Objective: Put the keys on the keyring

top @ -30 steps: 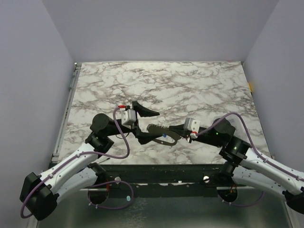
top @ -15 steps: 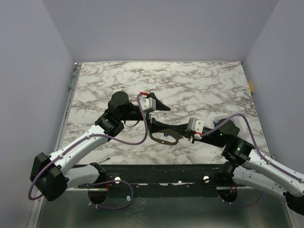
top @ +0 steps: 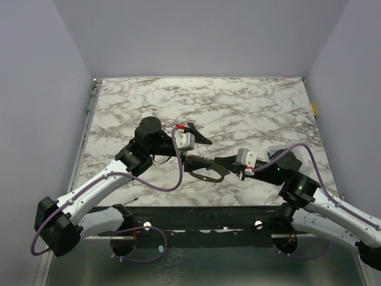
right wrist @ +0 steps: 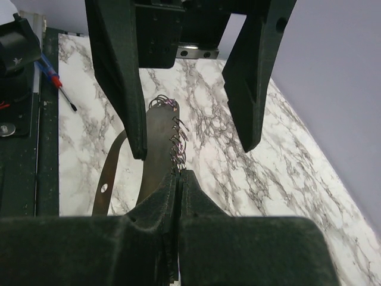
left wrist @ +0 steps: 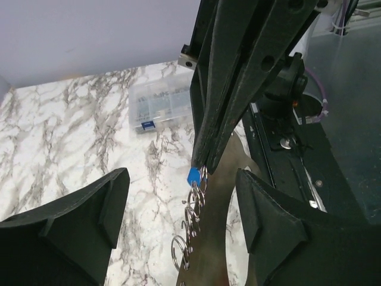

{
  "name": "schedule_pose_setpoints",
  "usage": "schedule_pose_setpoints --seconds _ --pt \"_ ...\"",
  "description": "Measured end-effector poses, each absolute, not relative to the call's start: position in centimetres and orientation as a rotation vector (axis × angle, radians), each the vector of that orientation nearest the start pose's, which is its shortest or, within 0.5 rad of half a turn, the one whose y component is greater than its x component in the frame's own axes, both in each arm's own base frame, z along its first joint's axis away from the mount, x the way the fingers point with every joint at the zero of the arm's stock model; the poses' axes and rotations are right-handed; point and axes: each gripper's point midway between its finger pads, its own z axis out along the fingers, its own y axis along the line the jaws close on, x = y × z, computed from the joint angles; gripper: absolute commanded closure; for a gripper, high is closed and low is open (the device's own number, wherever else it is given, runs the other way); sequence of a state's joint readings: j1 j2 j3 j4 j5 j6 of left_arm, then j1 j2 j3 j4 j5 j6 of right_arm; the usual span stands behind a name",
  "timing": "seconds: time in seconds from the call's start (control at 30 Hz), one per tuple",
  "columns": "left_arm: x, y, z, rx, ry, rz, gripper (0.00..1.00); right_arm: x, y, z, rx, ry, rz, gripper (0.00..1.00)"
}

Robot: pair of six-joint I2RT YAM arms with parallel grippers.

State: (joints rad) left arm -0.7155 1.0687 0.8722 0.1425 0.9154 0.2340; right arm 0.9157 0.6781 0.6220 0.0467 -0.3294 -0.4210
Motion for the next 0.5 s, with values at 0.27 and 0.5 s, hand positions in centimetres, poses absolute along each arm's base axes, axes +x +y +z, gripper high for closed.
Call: schedule_pose_setpoints --seconds 0.27,0.5 --pt "16.6 -32.7 27.4 1.446 1.142 -1.101 0.31 15.4 26.8 28.1 -1.204 1.103 0.646 0.99" --pt "16.8 -33.6 26.7 1.492 1.165 -1.110 0.43 15.4 26.7 28.0 -1.208 1.108 0.646 0.99"
